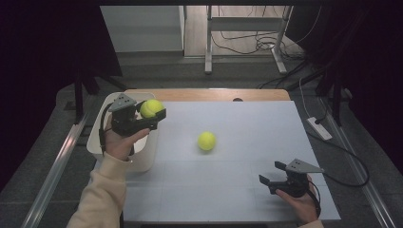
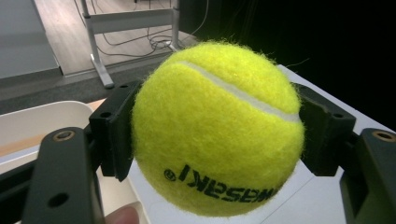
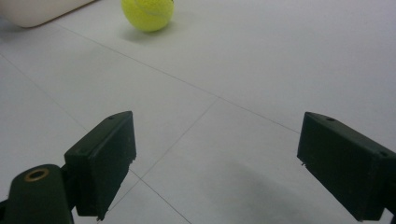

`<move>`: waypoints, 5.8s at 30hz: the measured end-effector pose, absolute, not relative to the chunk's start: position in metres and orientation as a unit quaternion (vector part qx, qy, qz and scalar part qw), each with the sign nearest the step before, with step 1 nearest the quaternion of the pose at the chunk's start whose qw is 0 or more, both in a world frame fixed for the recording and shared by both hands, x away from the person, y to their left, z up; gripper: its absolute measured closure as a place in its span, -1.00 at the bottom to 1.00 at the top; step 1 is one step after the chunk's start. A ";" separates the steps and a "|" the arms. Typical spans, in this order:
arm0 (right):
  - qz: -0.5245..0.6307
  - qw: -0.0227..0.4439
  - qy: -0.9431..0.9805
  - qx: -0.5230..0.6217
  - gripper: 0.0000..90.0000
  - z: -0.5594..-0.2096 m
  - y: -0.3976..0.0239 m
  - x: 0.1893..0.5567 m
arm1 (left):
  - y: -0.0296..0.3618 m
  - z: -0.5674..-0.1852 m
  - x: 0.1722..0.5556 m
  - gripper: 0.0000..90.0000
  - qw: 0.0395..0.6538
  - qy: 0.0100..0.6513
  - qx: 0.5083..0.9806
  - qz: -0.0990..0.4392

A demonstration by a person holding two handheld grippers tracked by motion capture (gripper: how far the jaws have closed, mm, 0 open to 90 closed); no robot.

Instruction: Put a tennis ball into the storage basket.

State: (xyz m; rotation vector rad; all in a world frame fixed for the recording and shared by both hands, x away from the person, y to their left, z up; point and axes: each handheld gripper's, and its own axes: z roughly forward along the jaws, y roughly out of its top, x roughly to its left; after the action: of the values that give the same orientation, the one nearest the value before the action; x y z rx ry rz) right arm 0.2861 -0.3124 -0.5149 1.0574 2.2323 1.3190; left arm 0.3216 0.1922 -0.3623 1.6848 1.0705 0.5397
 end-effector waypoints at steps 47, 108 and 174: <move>0.468 0.171 0.783 0.373 -0.74 -0.515 -0.313 0.287 | 0.233 -0.369 0.346 -0.41 0.478 0.504 0.685 0.220; 0.463 0.170 0.786 0.373 -0.74 -0.516 -0.313 0.287 | 0.280 -0.398 0.408 -0.42 0.319 0.599 0.705 0.206; 0.470 0.168 0.783 0.371 -0.73 -0.514 -0.312 0.290 | 0.225 -0.376 0.329 -0.75 0.489 0.452 0.733 0.141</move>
State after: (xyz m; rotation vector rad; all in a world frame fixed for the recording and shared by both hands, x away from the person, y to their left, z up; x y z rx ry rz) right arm 0.2897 -0.3122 -0.5143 1.0545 2.2267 1.3379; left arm 0.3285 0.2253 -0.3759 1.7805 1.0996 0.3422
